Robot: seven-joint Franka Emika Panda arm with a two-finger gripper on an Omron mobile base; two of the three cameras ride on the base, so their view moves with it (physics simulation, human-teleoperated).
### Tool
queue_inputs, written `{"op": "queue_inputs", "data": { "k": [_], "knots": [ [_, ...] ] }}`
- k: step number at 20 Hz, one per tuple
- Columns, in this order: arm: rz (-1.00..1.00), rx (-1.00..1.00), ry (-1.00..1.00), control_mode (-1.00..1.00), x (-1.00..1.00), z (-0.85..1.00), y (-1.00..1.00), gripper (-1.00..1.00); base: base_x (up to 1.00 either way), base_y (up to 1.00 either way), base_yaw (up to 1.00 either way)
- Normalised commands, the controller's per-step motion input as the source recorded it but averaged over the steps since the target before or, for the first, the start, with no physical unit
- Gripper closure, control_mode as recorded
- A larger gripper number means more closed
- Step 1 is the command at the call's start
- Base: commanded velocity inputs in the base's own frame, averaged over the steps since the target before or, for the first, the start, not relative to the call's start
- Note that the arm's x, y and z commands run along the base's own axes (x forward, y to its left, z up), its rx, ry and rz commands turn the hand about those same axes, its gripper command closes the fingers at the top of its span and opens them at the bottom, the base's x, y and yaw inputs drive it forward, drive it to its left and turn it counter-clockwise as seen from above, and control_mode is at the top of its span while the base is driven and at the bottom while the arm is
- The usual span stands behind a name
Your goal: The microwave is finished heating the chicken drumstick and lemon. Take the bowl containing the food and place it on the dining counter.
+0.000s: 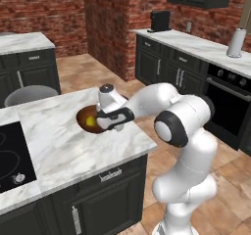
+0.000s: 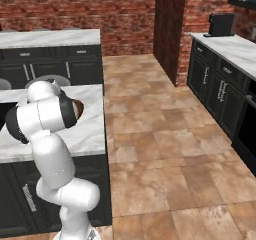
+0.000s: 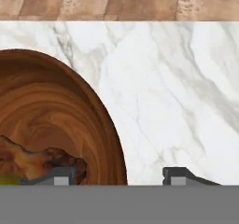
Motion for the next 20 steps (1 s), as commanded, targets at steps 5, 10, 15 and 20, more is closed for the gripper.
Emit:
{"op": "queue_inputs", "data": {
  "k": [5,10,15,20],
  "knots": [
    [0.00,0.08,-0.10,-1.00,-0.99,0.77,-0.51,-1.00,0.00,0.00,0.00],
    [0.00,0.15,-0.14,-1.00,-1.00,0.87,-0.88,-1.00,0.00,0.00,0.00],
    [0.07,0.16,-0.21,-1.00,-1.00,0.74,-0.99,-1.00,0.00,0.00,0.00],
    [0.17,0.10,-0.26,-1.00,-1.00,0.39,-0.93,-1.00,0.00,0.00,0.00]
  ]
}}
